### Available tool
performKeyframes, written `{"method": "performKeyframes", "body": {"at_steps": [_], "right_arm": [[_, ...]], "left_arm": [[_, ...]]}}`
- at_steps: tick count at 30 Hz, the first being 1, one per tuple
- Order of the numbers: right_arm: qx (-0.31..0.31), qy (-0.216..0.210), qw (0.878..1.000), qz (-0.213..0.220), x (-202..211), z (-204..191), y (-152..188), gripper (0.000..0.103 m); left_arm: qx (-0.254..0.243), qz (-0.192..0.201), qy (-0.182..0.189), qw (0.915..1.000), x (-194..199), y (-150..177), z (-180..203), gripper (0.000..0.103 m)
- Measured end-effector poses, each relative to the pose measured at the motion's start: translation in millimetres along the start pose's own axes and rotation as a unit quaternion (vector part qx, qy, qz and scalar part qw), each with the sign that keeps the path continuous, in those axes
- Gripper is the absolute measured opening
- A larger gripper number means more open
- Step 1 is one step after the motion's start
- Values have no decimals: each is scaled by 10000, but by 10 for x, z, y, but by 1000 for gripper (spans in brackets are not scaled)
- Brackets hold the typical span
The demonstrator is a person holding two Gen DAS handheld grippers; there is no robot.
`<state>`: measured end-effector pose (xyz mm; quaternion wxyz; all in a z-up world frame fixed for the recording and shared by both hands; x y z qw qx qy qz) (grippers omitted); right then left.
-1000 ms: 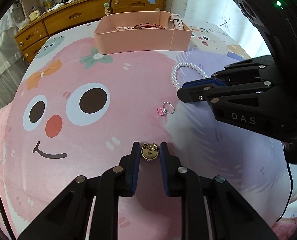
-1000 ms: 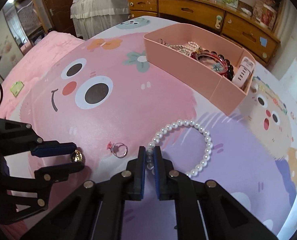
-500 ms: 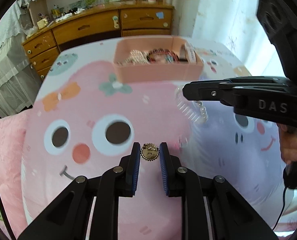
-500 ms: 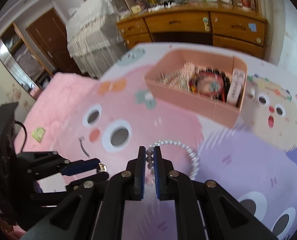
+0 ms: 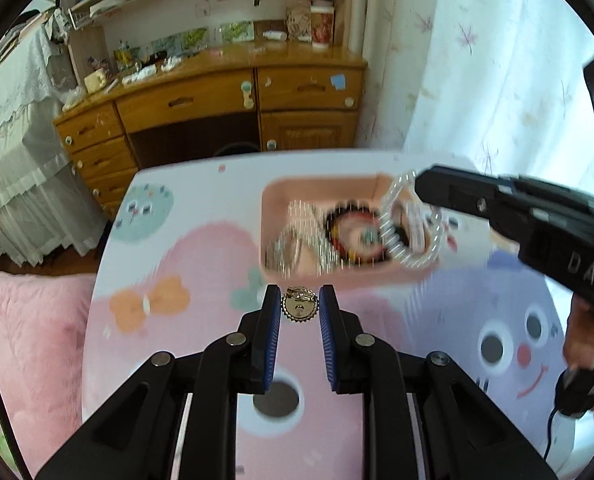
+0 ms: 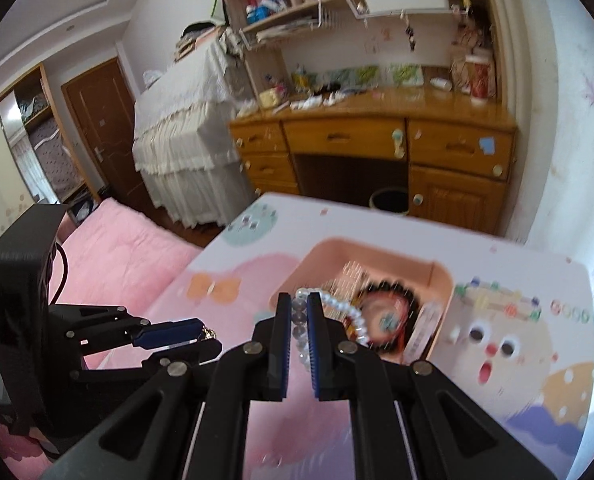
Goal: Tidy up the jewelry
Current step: 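Drop the pendant into the box with left tool while right tool drops the pearl bracelet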
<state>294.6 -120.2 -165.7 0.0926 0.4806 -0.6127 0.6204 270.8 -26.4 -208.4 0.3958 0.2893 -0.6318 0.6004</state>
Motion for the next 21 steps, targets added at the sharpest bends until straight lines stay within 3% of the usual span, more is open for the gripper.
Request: {"method": "performKeyframes", "body": {"at_steps": [9, 16, 17, 18, 19, 20, 21], "right_arm": [[-104, 174, 9989, 420, -20, 186, -326, 7], [-261, 299, 9984, 415, -94, 323, -348, 8], [-287, 269, 9985, 374, -120, 336, -331, 8], [-297, 194, 9991, 252, -165, 344, -307, 9], [-318, 168, 9993, 63, -228, 364, -260, 15], [-363, 242, 9990, -70, -271, 397, -220, 28], [-399, 327, 9986, -137, -292, 428, -185, 34]], "left_arm": [[-87, 594, 63, 9982, -146, -750, -55, 17], [315, 552, 333, 9974, -372, -935, -110, 18], [323, 469, 362, 9977, -422, -929, -105, 27], [307, 401, 349, 9981, -462, -918, -102, 51], [298, 415, 281, 9983, -465, -904, -114, 62], [284, 493, 189, 9982, -449, -899, -124, 69], [262, 586, 111, 9979, -420, -895, -133, 69]]}}
Point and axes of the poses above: each gripper's, at about its wrist camera, not at the fingertips, and x roughly against the way its jaws point, z to its right, y to its underside, the point moved 9 cm from there along -x, roughly the way its jaws point, and after that the axes turned 6 degrees about -z, right-handed, at the moved point
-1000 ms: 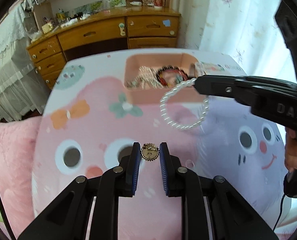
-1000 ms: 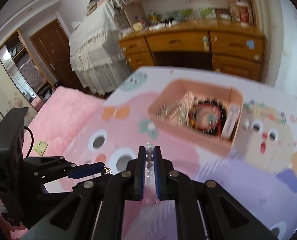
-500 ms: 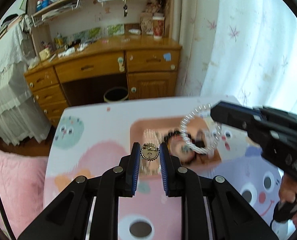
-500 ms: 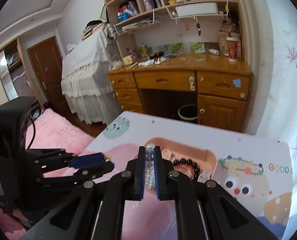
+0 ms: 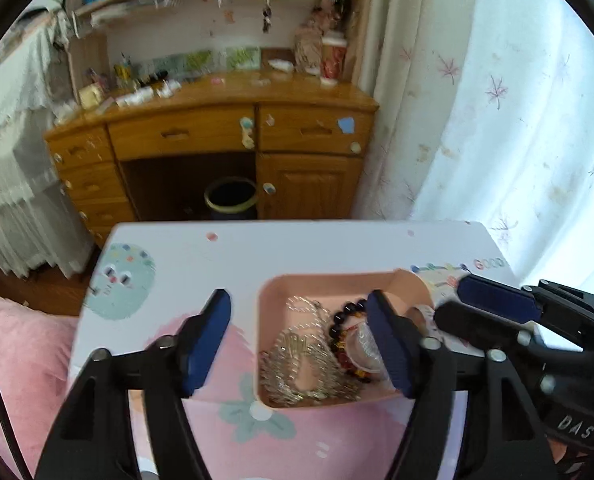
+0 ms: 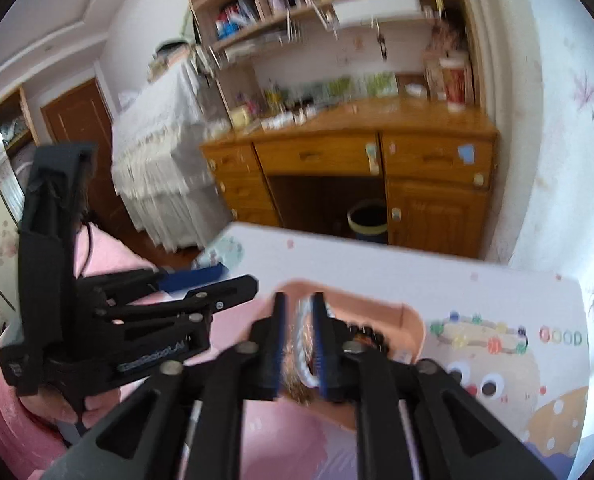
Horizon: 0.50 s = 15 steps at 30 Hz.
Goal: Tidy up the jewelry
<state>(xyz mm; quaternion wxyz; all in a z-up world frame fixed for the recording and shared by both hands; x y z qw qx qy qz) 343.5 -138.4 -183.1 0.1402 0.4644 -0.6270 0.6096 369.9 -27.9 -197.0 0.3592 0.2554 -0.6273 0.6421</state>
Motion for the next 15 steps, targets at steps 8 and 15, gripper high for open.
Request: {"method": "performKeyframes", "body": {"at_steps": [8, 15], "right_arm": [[-331, 192, 9990, -247, -16, 67, 317, 49], [-559, 253, 9930, -1007, -118, -55, 908, 59]], "left_arm": [[200, -405, -75, 9990, -12, 191, -183, 90], [527, -1074, -175, 9927, -49, 719, -391, 91]]}}
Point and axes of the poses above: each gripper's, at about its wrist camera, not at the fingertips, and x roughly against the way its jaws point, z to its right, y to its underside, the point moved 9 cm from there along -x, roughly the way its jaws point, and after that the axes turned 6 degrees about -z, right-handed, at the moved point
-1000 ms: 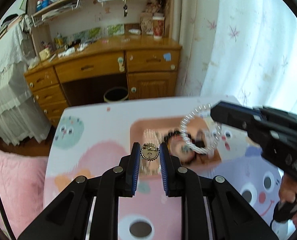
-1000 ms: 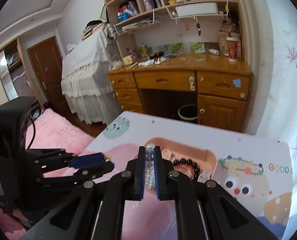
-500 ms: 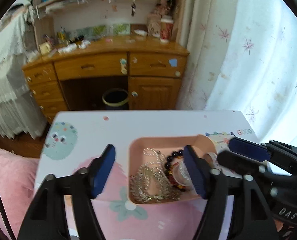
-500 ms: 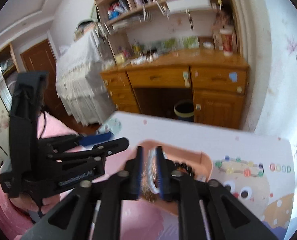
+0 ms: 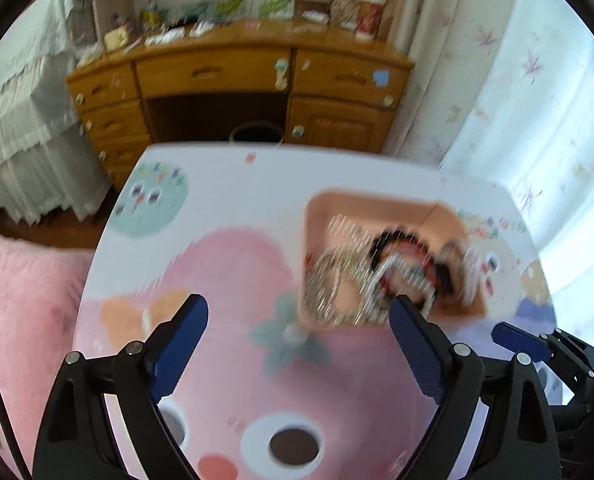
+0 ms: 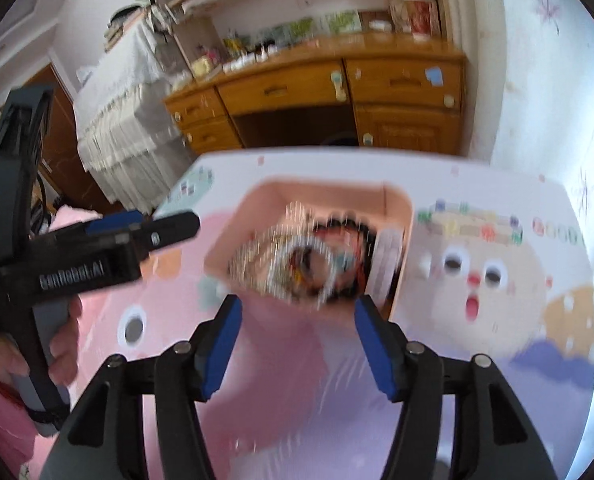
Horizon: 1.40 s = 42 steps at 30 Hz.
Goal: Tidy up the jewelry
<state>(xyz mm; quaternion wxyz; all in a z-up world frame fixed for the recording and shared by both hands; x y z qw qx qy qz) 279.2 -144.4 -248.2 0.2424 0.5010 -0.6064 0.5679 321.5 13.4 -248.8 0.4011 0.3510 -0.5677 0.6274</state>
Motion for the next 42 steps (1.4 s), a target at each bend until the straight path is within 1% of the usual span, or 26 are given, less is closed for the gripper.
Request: {"method": "performKeyframes", "body": {"at_steps": [4, 6, 9, 12, 15, 16, 18, 19, 21, 23, 27, 29, 31, 33, 38, 42], "right_arm": [[-77, 115, 9988, -469, -108, -97, 378, 59], [-91, 174, 9979, -609, -133, -147, 525, 59], [-57, 209, 9967, -785, -167, -229, 706, 59], [50, 349, 9945, -989, -210, -322, 891, 59], [164, 363, 9931, -1103, -235, -416, 998, 58], [209, 395, 9926, -1126, -239, -443, 1028, 58], [283, 451, 9920, -1146, -259, -493, 1067, 51], [322, 501, 9916, -1145, -271, -513, 1079, 46], [330, 601, 9907, -1174, -306, -532, 1100, 41], [305, 696, 9902, -1175, -328, -541, 1118, 34], [266, 834, 9898, -1125, -348, -558, 1083, 30], [301, 897, 9886, -1174, -373, -575, 1078, 21], [327, 994, 9866, -1251, -398, -575, 1088, 16], [328, 993, 9863, -1276, -417, -584, 1084, 11], [349, 1010, 9849, -1359, -438, -610, 1061, 7], [331, 922, 9858, -1363, -440, -655, 1003, 6]], "left_arm": [[86, -410, -70, 9991, -57, 394, -189, 91], [130, -670, -77, 9976, -89, 602, -277, 91], [207, -945, -74, 9953, -108, 853, -378, 91], [329, -1277, 82, 9912, -108, 1103, -458, 91], [458, -1479, 227, 9877, -93, 1231, -520, 91], [499, -1498, 250, 9871, -87, 1248, -544, 91], [570, -1511, 308, 9864, -74, 1279, -601, 91], [593, -1513, 326, 9862, -71, 1282, -618, 91], [634, -1530, 360, 9855, -83, 1283, -667, 91], [650, -1533, 394, 9852, -87, 1283, -699, 91], [561, -1493, 426, 9863, -78, 1252, -728, 91], [500, -1496, 445, 9865, -60, 1253, -747, 91], [435, -1497, 440, 9868, -48, 1251, -755, 91], [361, -1463, 467, 9875, -24, 1239, -755, 91], [131, -1378, 450, 9893, 16, 1225, -749, 91], [127, -1411, 475, 9888, 15, 1240, -779, 91]]}}
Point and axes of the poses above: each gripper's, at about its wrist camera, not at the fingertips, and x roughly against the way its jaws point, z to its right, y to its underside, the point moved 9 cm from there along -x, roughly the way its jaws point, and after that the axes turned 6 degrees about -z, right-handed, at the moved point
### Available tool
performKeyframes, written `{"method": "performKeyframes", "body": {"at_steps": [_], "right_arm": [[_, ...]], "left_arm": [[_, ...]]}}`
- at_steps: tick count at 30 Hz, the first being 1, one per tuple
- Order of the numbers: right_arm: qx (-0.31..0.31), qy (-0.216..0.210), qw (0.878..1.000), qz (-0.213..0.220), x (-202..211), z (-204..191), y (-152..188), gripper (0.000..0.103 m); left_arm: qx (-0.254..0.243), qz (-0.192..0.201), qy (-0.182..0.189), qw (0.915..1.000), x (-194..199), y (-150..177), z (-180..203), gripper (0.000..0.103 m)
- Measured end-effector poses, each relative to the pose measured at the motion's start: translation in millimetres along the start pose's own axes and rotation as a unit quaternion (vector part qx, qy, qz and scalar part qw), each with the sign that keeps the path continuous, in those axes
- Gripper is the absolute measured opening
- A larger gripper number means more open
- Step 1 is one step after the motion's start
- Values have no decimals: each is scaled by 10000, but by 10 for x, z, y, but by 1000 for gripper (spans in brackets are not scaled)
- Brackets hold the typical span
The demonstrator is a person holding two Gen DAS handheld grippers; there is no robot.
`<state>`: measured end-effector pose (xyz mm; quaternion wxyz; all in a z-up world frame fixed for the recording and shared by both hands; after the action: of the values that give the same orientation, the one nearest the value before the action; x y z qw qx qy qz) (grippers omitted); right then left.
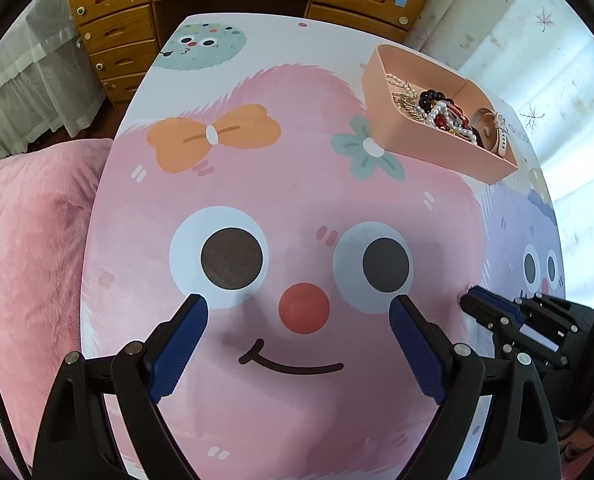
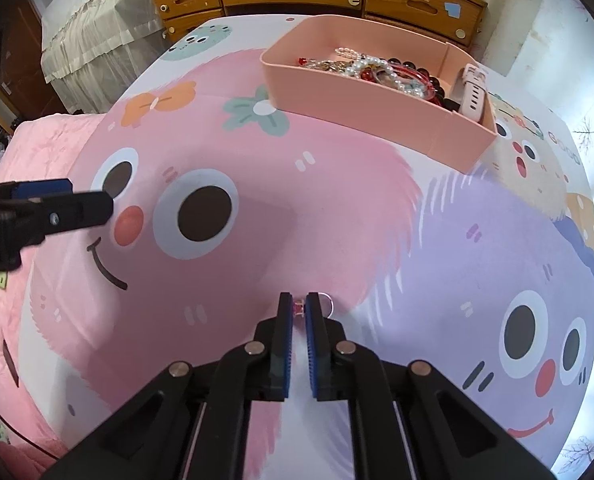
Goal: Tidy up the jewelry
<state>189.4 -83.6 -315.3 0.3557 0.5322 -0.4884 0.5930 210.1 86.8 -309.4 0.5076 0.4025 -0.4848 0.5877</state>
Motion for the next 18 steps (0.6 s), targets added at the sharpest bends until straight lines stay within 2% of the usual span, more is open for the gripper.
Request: {"method": "performKeyframes", "body": {"at_steps": [6, 13, 18], "right_arm": [[80, -147, 9996, 215, 79, -77, -234, 6], [186, -215, 9946, 995, 344, -123, -834, 6], [153, 108, 9868, 1611, 562, -54, -1211, 6]], "left_arm": [[64, -74, 69, 9999, -30, 30, -70, 91], [52, -95, -9, 9999, -49, 71, -177, 91], [-21, -40, -64, 10000, -8, 85, -225, 91]]}}
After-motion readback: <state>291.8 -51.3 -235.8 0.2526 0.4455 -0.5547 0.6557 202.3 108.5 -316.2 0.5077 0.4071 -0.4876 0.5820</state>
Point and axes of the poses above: each gripper's, at about its wrist camera, not at the fingertips, and x roughly against the way its jaws point, z to its right, y to its underside, the point moved 9 cm from there along -x, roughly the way its jaws point, and after that the axes turned 6 degrees about -z, right-handed, at the moved point
